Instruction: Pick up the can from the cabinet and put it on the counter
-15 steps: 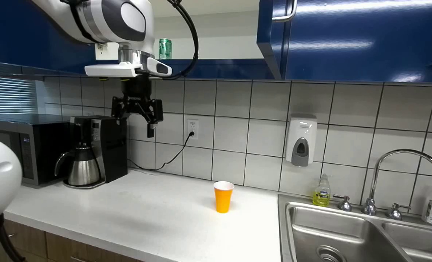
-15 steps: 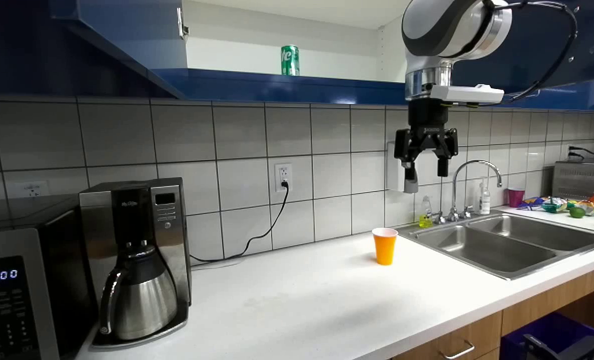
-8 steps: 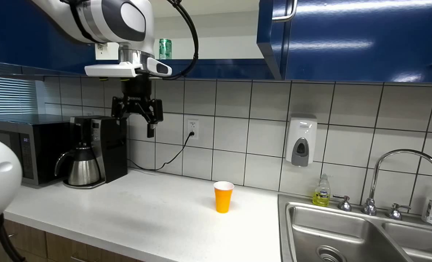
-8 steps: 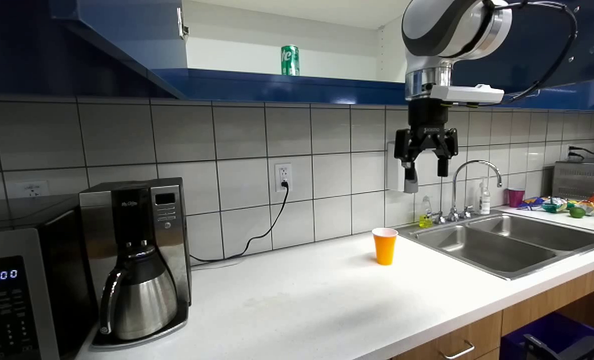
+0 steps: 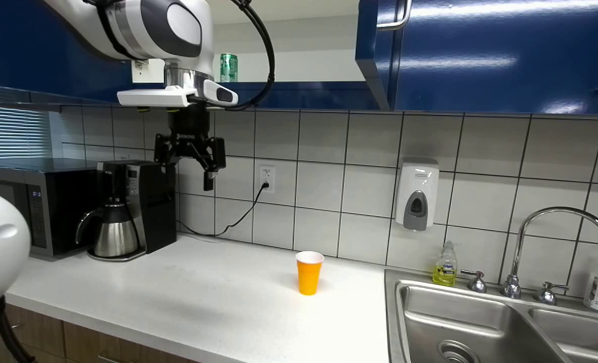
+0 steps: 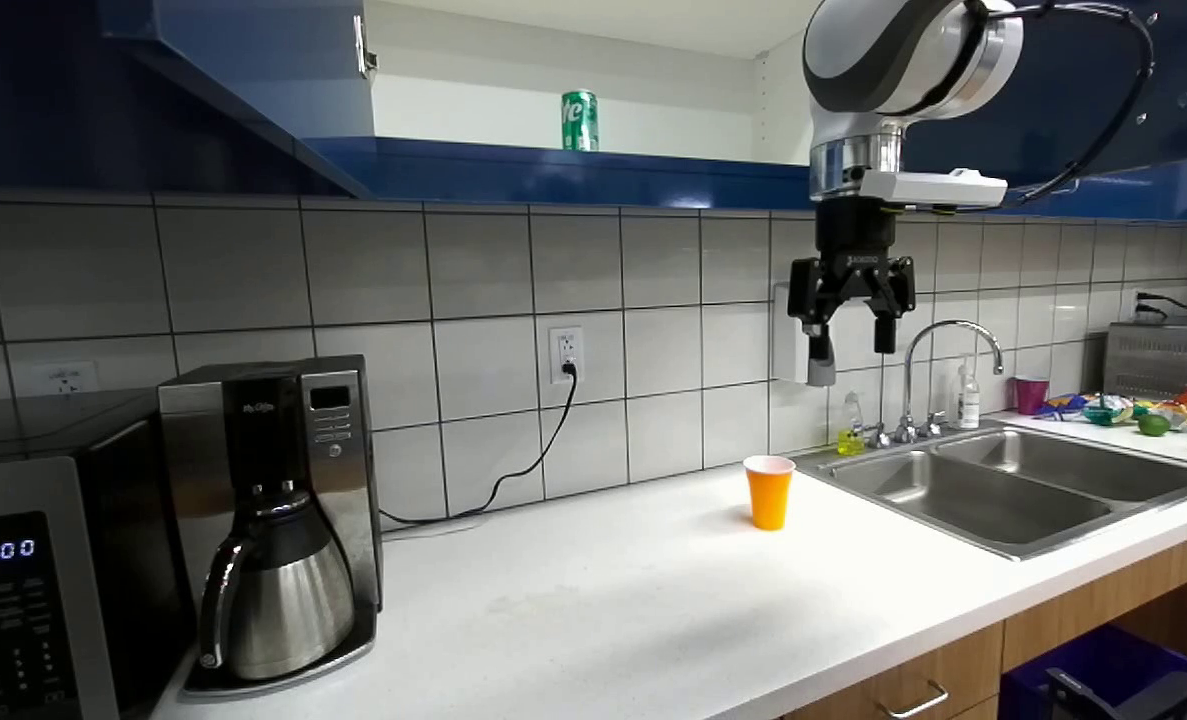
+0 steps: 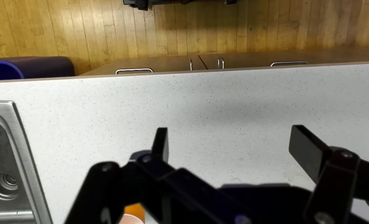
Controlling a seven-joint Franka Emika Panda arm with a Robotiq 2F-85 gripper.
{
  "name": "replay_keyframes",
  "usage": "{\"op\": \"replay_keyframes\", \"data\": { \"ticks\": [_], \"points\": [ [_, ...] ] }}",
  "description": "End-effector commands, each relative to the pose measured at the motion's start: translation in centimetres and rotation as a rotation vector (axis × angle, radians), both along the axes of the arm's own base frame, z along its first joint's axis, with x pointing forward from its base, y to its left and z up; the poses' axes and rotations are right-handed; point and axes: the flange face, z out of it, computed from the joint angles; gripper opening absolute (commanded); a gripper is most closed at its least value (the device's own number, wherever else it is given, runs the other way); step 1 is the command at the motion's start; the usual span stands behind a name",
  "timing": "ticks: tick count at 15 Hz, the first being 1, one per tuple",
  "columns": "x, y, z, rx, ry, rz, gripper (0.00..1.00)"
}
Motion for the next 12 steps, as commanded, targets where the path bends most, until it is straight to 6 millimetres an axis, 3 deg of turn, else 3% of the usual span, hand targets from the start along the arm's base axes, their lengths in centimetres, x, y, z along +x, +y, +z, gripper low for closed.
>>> {"op": "replay_keyframes", "data": {
  "ticks": [1, 5, 12],
  "points": [
    [0.0, 0.0, 0.1, 0.0, 0.001, 0.0, 1.0],
    [0.4, 0.1, 0.6, -0.002, -0.008, -0.005, 1.0],
    [1.3, 0.5, 4.6, 0.001, -0.093, -0.002, 1.0]
  ]
}}
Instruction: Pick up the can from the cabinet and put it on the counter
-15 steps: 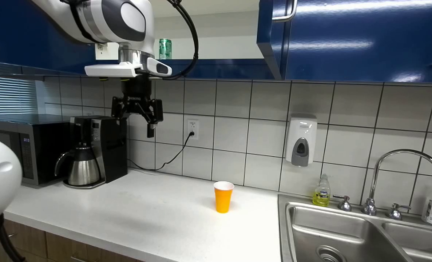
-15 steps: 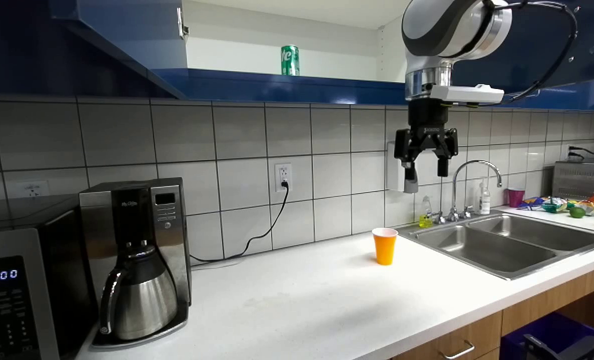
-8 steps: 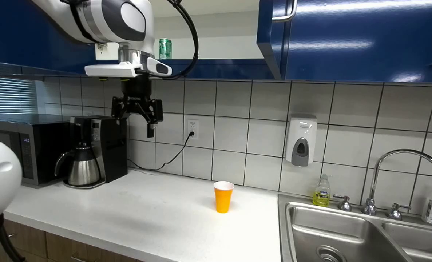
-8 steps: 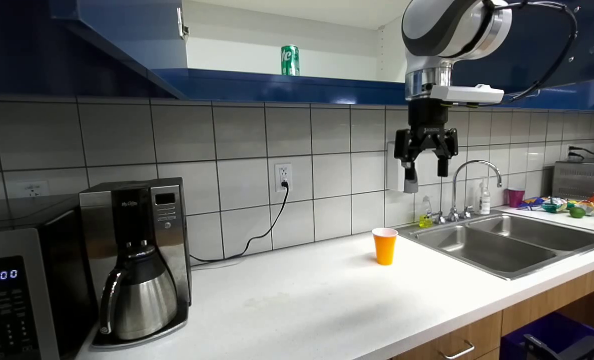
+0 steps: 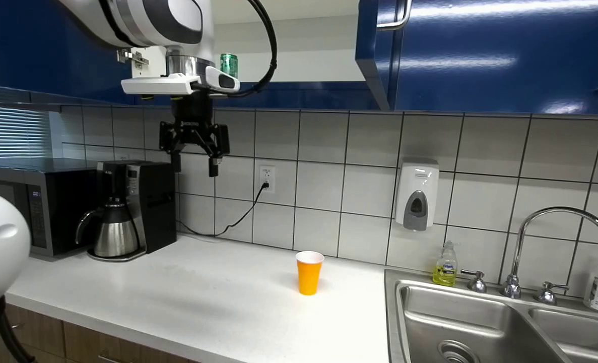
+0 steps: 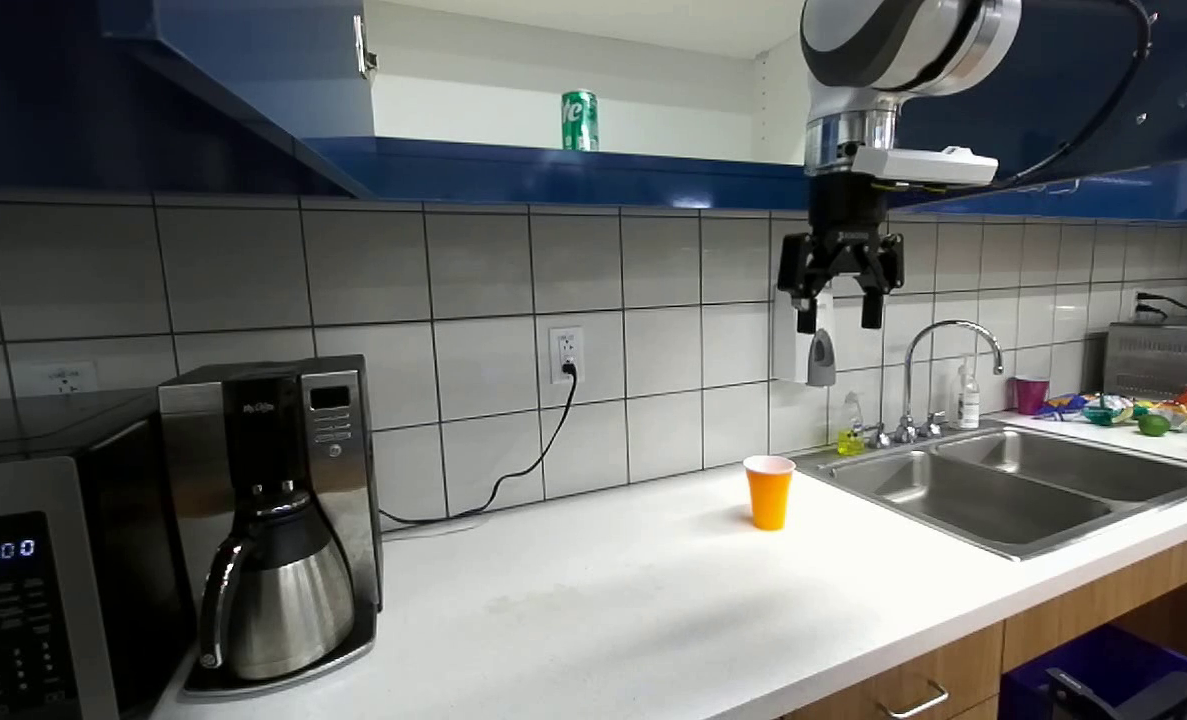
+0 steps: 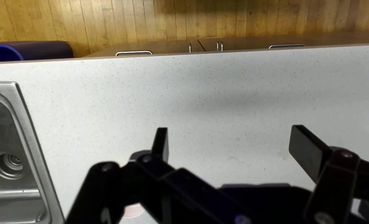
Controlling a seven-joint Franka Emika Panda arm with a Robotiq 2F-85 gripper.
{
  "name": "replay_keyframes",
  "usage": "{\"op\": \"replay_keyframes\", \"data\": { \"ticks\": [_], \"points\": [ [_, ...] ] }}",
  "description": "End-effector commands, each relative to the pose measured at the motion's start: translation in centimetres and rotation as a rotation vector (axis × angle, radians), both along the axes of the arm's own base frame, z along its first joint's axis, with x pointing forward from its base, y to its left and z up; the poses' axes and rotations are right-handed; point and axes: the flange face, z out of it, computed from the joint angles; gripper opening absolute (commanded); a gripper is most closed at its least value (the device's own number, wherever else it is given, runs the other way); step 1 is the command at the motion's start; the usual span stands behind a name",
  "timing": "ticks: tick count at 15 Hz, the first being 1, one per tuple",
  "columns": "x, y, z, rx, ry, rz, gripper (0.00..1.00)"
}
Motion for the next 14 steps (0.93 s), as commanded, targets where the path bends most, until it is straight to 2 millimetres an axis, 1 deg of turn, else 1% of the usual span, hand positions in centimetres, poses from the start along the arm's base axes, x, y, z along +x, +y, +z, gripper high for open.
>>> {"op": "replay_keyframes", "data": {
  "ticks": [1, 6, 11, 14],
  "points": [
    [0.6, 0.6, 2.5, 0.0, -0.047, 0.001, 1.0],
    [1.2, 1.8, 5.2, -0.003, -0.1, 0.028, 1.0],
    [1.3, 4.2, 9.3, 0.004, -0.186, 0.07, 1.0],
    [1.5, 5.3, 11.8, 0.009, -0.239, 0.085, 1.0]
  ]
}}
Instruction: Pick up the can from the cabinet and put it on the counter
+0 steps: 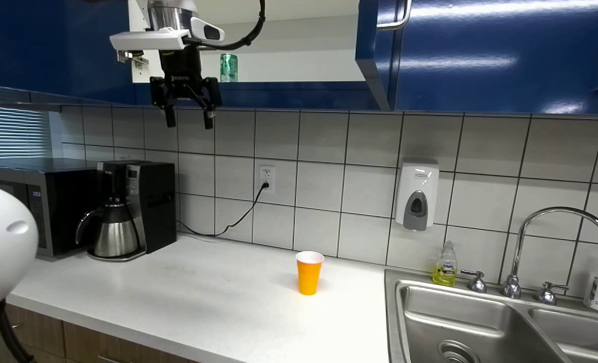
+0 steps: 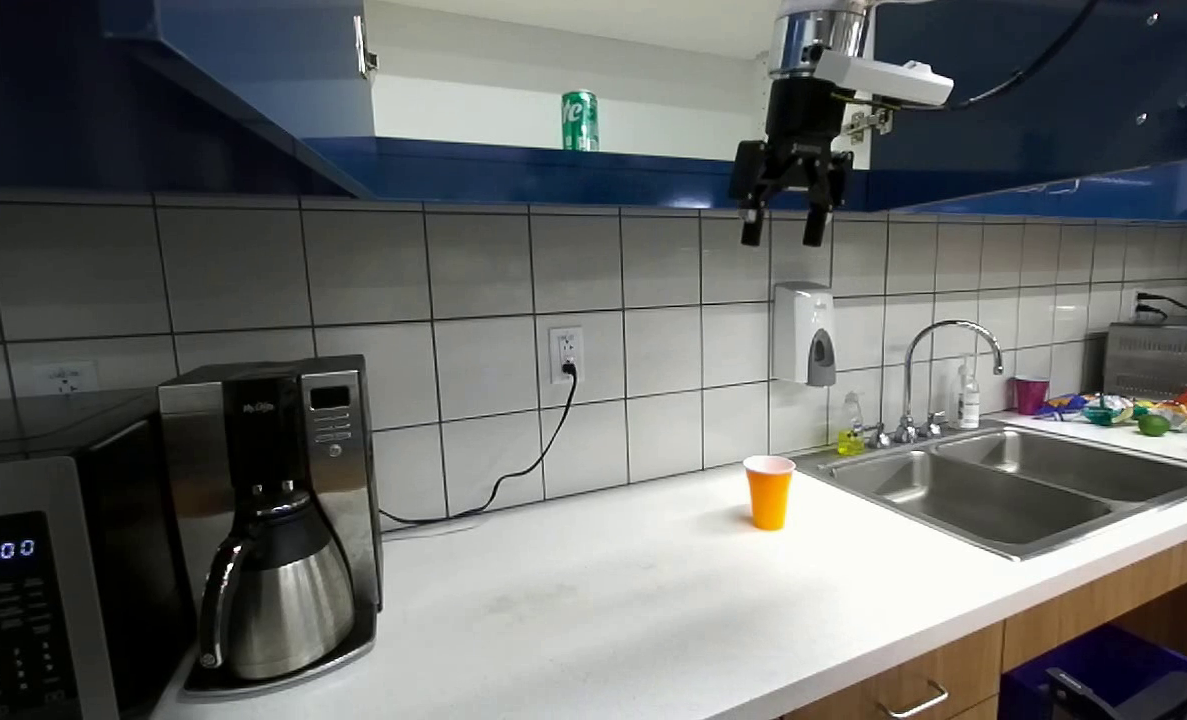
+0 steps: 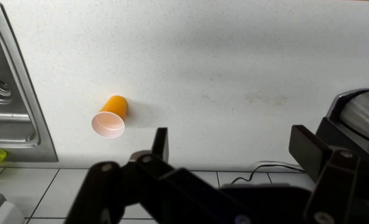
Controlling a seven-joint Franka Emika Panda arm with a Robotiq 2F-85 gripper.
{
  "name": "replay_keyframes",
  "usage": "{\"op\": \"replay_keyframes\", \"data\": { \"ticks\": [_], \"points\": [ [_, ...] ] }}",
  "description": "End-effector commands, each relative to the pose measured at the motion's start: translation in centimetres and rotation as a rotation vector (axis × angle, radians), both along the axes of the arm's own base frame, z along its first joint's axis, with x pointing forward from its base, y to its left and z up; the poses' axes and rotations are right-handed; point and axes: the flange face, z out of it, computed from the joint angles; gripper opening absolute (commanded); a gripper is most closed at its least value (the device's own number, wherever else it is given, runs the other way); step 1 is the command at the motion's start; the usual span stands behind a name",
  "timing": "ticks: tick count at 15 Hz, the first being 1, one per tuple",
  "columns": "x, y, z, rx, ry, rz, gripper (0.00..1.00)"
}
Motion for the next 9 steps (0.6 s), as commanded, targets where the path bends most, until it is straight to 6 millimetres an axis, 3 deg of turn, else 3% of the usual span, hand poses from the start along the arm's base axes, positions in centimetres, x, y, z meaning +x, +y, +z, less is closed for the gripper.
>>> {"op": "replay_keyframes", "data": {
  "ticks": [1, 9],
  "points": [
    [0.1, 1.4, 3.4, 0.015, -0.067, 0.001, 1.0],
    [1.4, 2.9, 9.4, 0.031, -0.214, -0.003, 1.0]
  ]
}}
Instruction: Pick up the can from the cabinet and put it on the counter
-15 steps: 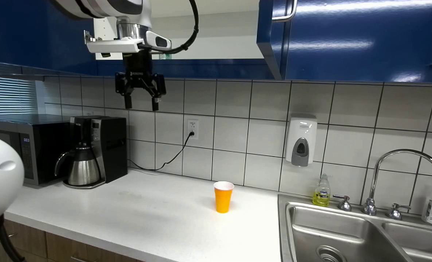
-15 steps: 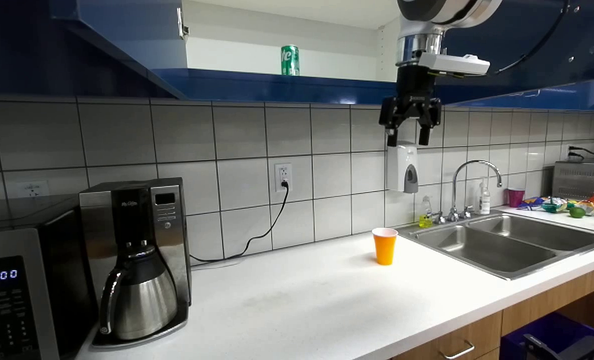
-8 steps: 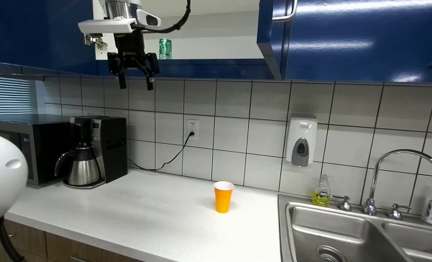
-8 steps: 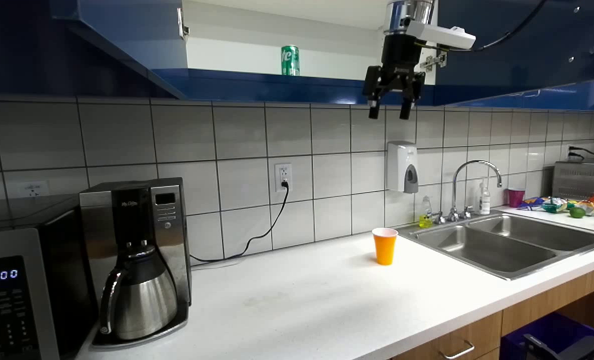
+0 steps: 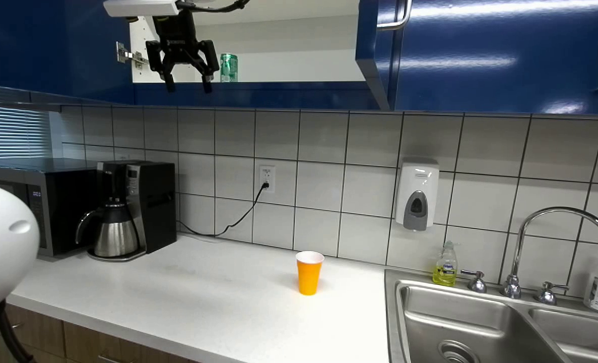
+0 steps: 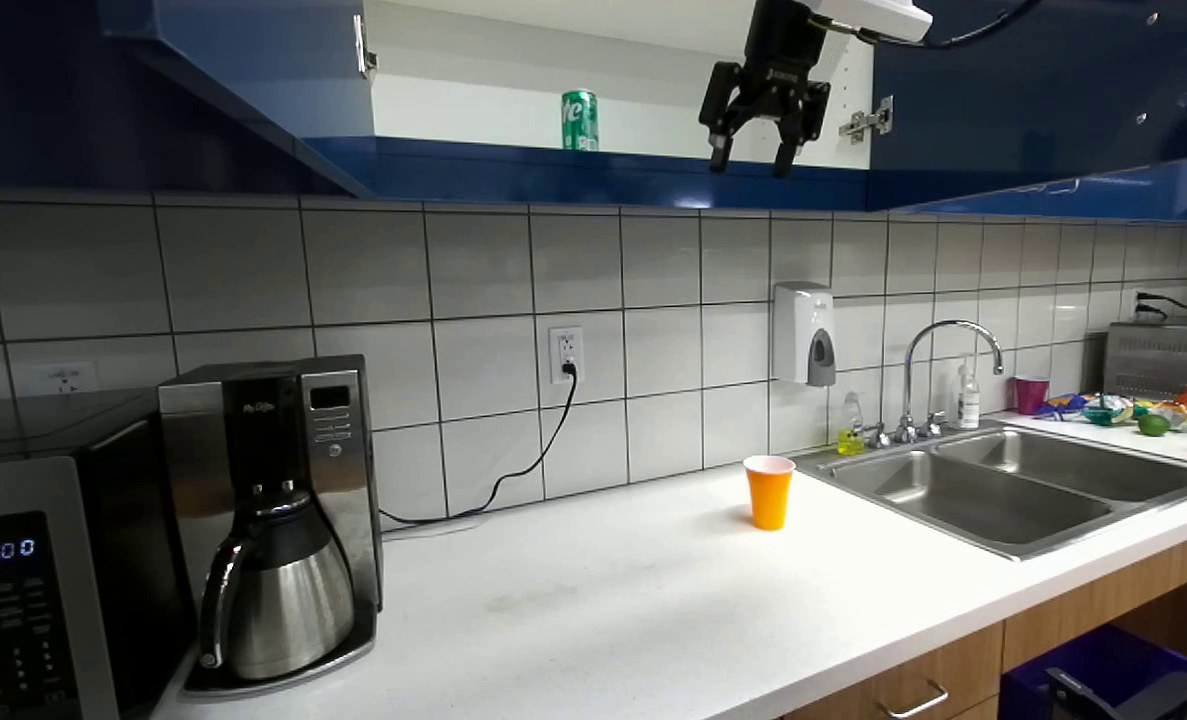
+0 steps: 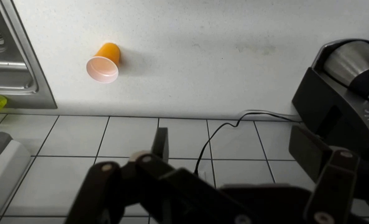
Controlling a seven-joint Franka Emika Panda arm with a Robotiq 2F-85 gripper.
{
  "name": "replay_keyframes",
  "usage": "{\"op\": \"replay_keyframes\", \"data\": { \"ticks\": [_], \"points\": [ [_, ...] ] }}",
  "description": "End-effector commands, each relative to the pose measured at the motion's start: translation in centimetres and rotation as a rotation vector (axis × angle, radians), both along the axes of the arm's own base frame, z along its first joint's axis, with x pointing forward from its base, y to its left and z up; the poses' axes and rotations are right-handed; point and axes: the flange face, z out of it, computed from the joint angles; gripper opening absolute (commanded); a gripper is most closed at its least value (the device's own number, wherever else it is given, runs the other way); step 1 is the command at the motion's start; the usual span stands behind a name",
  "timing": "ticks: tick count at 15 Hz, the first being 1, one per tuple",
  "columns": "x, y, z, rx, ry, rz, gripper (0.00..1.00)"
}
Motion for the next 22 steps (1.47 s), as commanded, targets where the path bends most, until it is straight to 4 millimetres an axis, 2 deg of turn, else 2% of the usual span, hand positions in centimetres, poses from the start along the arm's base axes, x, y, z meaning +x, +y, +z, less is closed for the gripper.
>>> {"op": "replay_keyframes", "data": {
  "ticks": [1, 6, 11, 15, 22],
  "points": [
    [1.2, 1.1, 2.6, 0.021, -0.054, -0.013, 1.0],
    [2.8, 2.4, 5.6, 0.042, -0.124, -0.022, 1.0],
    [5.4, 4.3, 8.0, 0.059, -0.169, -0.032, 1.0],
    [7.8, 5.4, 8.8, 0.064, -0.186, -0.045, 1.0],
    [13.1, 5.5, 9.4, 0.058, -0.198, -0.099, 1.0]
  ]
}}
